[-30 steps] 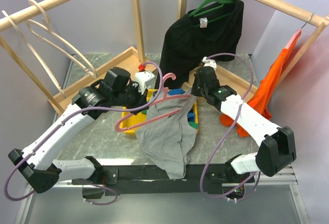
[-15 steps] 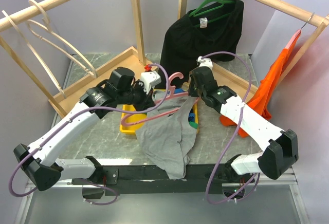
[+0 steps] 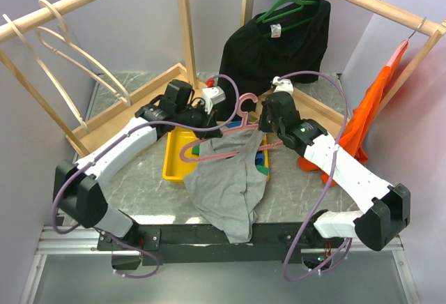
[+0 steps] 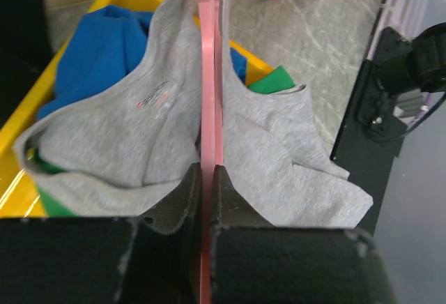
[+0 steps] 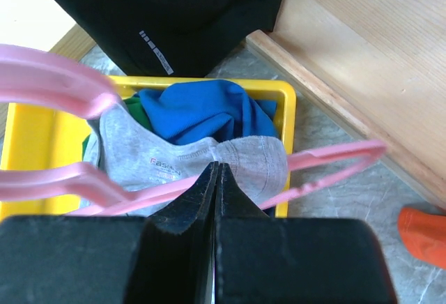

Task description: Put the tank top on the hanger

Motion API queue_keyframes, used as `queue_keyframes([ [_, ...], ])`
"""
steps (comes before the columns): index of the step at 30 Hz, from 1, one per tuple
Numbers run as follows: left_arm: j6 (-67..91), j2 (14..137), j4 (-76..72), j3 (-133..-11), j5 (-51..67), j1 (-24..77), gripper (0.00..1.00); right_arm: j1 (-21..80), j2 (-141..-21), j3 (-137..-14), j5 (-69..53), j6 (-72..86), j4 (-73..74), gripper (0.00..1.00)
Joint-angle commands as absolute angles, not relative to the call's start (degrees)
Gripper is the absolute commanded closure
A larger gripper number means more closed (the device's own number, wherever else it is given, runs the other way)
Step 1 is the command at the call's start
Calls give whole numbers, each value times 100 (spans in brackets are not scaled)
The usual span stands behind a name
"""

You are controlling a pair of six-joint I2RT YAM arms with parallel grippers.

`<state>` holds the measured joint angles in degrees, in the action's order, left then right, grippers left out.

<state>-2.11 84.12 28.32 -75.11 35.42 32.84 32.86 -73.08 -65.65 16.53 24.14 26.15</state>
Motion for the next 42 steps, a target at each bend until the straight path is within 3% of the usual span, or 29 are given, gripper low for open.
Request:
queue_keyframes([
  [1, -44, 8595, 2057, -7576, 4271, 3234, 99, 3305, -6979, -6399, 1775, 2408, 2452, 100],
  [5, 167, 8745, 1671, -7497, 4394, 3226, 99, 3287, -6891, -6258, 1863, 2443, 2400, 100],
  [8, 202, 8885, 1565, -7488, 4526, 3217, 99, 3287, -6759, -6144, 1898, 2478, 2295, 90],
  [14, 228, 9228, 1433, -7567, 4597, 3208, 99, 3287, -6031, -5653, 1627, 2461, 1663, 52],
  [17, 281, 9325, 1328, -7629, 4632, 3208, 99, 3287, -5608, -5310, 1223, 2408, 1102, 46],
  [29, 360, 9378, 1292, -7699, 4729, 3208, 99, 3463, -6494, -5414, 1142, 2250, 264, 43],
  [42, 510, 9273, 1029, -7532, 4834, 3208, 99, 3902, -7093, -5371, 2320, 2241, 27, 43],
])
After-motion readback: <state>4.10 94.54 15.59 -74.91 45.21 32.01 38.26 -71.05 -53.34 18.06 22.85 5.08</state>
